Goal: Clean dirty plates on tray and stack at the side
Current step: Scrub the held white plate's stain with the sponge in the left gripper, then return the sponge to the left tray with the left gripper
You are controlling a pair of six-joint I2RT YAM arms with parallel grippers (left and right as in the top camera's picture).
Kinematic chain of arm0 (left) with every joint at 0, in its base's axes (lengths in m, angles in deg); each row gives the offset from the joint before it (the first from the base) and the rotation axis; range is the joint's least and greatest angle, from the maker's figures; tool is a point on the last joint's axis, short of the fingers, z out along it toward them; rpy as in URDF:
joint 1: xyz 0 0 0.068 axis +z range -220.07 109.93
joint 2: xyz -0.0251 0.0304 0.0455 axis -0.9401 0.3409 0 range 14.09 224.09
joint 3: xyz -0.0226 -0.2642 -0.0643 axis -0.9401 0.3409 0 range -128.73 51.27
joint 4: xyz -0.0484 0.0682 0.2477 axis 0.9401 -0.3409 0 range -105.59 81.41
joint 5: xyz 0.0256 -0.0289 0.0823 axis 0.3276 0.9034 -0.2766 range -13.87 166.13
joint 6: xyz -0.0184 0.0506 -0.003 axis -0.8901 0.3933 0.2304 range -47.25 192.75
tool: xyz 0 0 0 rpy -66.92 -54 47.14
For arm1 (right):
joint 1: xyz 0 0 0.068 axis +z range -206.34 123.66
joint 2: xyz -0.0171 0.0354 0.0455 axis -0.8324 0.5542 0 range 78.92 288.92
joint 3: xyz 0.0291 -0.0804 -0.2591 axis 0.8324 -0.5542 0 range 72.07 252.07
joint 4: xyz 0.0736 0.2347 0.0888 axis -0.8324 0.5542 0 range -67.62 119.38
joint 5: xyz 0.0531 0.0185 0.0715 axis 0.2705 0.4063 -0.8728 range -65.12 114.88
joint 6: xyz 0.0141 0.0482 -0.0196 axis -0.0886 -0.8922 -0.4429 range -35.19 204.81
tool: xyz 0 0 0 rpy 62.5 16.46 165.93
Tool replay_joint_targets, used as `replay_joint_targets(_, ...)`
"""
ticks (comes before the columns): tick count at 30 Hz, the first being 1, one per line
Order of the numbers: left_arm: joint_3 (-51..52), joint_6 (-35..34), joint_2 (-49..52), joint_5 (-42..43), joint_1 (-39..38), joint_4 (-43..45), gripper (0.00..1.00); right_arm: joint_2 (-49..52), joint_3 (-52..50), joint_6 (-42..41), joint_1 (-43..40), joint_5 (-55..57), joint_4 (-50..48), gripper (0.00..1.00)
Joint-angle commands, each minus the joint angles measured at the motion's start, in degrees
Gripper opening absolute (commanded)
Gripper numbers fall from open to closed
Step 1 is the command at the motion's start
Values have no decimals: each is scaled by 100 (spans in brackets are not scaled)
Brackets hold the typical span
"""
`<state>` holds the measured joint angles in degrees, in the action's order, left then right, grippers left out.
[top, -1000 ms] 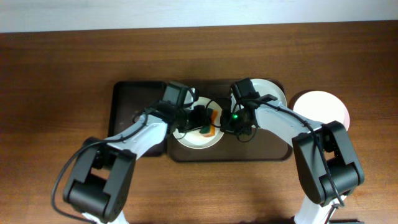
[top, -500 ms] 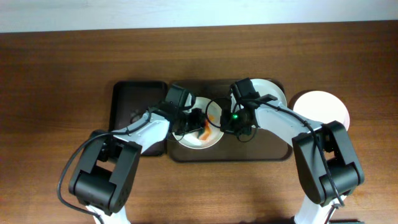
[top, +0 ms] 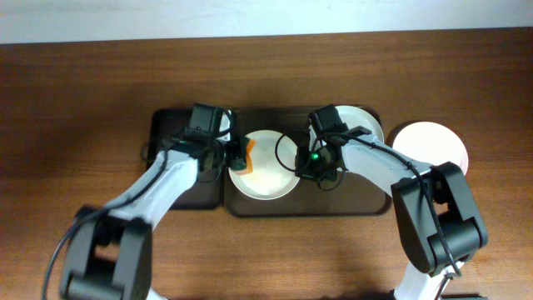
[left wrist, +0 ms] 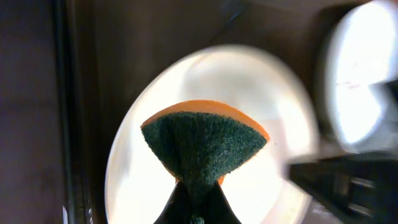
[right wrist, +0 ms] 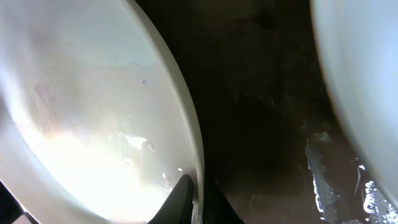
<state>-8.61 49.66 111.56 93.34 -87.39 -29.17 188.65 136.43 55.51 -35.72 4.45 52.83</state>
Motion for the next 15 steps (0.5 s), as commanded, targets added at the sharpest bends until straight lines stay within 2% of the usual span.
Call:
replay_joint_targets(1, -28, 496, -979, -382, 9, -24, 0, 122, -103, 59, 52, 267, 85, 9)
replay_joint_targets(6, -28, 503, -1250, -1235, 114, -105, 0, 122, -103, 59, 52, 264, 87, 9)
replay_joint_targets(11, -17, 503, -1071, -2830, 138, -634, 0, 122, -103, 59, 52, 264, 92, 9)
replay_joint_targets(15, -15, 503, -605, -2955, 138, -1021, 0, 122, -103, 59, 52, 264, 101, 9)
